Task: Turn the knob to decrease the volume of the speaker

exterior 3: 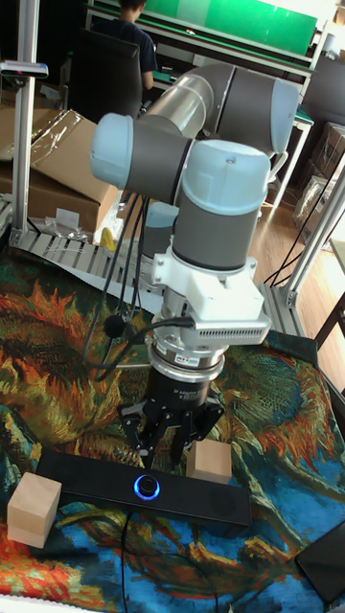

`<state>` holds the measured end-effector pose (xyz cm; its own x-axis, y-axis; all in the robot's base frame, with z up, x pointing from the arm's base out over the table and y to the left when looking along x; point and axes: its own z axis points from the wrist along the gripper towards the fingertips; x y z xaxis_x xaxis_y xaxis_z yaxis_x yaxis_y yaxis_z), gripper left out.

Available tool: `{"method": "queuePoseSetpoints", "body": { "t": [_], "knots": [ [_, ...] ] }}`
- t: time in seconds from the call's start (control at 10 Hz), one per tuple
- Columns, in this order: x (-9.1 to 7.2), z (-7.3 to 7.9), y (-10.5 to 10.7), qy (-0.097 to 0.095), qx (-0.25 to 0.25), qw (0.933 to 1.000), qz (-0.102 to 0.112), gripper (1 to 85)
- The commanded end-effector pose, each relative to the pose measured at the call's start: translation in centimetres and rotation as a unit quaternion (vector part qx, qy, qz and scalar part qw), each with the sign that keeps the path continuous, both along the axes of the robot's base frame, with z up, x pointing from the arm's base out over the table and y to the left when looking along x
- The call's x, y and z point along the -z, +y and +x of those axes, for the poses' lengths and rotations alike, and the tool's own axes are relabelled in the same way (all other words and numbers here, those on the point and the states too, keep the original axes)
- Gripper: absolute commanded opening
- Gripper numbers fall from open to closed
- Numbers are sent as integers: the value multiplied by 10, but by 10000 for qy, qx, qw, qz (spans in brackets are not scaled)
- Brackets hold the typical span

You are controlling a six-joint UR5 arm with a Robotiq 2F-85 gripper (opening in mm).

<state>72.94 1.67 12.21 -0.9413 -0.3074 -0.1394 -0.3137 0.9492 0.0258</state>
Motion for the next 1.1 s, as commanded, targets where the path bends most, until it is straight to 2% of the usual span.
{"method": "queuePoseSetpoints", "body": {
  "t": [0.0, 0.1, 0.2, 0.3, 0.4, 0.5, 0.6, 0.7, 1.0],
  "knots": [
    [3, 4, 0, -39, -47, 10000, -2, 393],
    [2, 14, 3, -223, -34, 9997, 51, 393],
    [2, 14, 4, -233, -63, 9997, 69, 393],
    [4, 1, 4, 30, -36, 10000, 77, 390],
    [5, -14, -2, 318, 9, 9995, -31, 377],
    [5, -19, 5, 417, 105, 9990, 108, 373],
    [7, -18, 6, 415, 82, 9990, 121, 373],
    [16, -14, -4, 406, -63, 9991, -84, 373],
    [27, -9, 2, 419, -97, 9991, -32, 387]
  ]
}}
